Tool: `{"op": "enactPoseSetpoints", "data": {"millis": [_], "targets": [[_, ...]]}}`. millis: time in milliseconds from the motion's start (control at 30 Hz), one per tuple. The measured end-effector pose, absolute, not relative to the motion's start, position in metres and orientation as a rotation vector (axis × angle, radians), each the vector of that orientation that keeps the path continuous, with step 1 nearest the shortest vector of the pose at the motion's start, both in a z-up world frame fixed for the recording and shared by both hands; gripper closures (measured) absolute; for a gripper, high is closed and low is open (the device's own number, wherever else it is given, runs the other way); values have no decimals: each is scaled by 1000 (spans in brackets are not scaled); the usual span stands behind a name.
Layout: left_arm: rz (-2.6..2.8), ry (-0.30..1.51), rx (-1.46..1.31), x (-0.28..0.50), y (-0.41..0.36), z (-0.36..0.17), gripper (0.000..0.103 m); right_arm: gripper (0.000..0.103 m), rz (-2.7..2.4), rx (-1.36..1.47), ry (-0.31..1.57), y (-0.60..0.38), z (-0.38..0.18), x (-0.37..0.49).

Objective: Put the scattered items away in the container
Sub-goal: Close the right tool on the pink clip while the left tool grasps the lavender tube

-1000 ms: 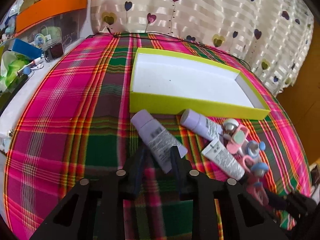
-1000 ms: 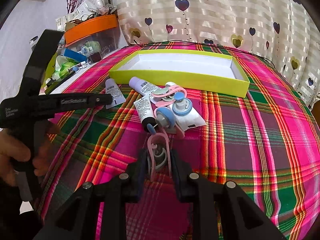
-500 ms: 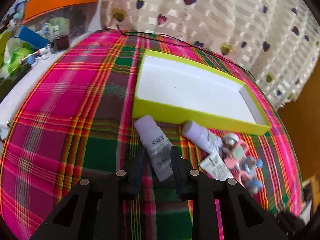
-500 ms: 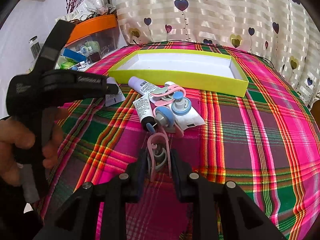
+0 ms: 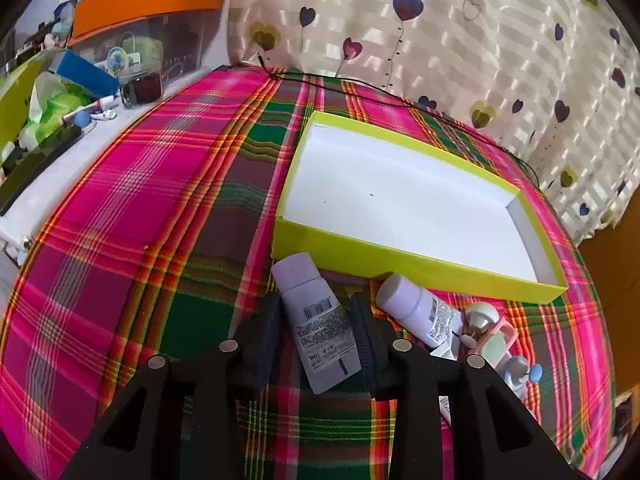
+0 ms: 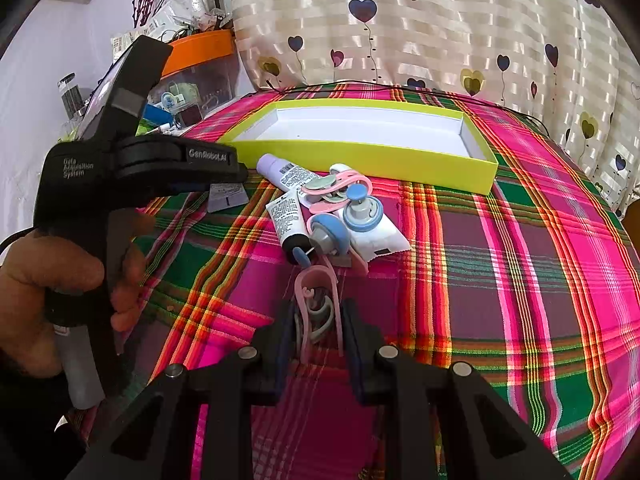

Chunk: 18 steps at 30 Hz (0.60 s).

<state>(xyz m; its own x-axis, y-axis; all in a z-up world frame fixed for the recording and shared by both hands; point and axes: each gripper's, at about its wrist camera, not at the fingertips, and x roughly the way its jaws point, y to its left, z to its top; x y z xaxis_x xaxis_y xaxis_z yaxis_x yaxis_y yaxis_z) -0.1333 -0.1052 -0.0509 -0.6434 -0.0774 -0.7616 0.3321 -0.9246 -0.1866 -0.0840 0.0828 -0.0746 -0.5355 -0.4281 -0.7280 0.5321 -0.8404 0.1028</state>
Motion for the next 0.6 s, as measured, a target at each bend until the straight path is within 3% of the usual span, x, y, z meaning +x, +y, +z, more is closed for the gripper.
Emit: {"op": "enactPoseSetpoints", "data": {"millis": [100, 233, 600], "targets": [[-2635, 409, 1201, -131, -106, -52, 70, 78, -2350, 1064, 177, 83, -74, -84], [-2648, 368, 1219, -126, -112, -53, 85, 78, -2352, 1065, 177, 83, -74, -84], [-2743, 381, 1255, -110, -125, -52, 85, 78, -2353, 1065, 178, 83, -74, -84]]}}
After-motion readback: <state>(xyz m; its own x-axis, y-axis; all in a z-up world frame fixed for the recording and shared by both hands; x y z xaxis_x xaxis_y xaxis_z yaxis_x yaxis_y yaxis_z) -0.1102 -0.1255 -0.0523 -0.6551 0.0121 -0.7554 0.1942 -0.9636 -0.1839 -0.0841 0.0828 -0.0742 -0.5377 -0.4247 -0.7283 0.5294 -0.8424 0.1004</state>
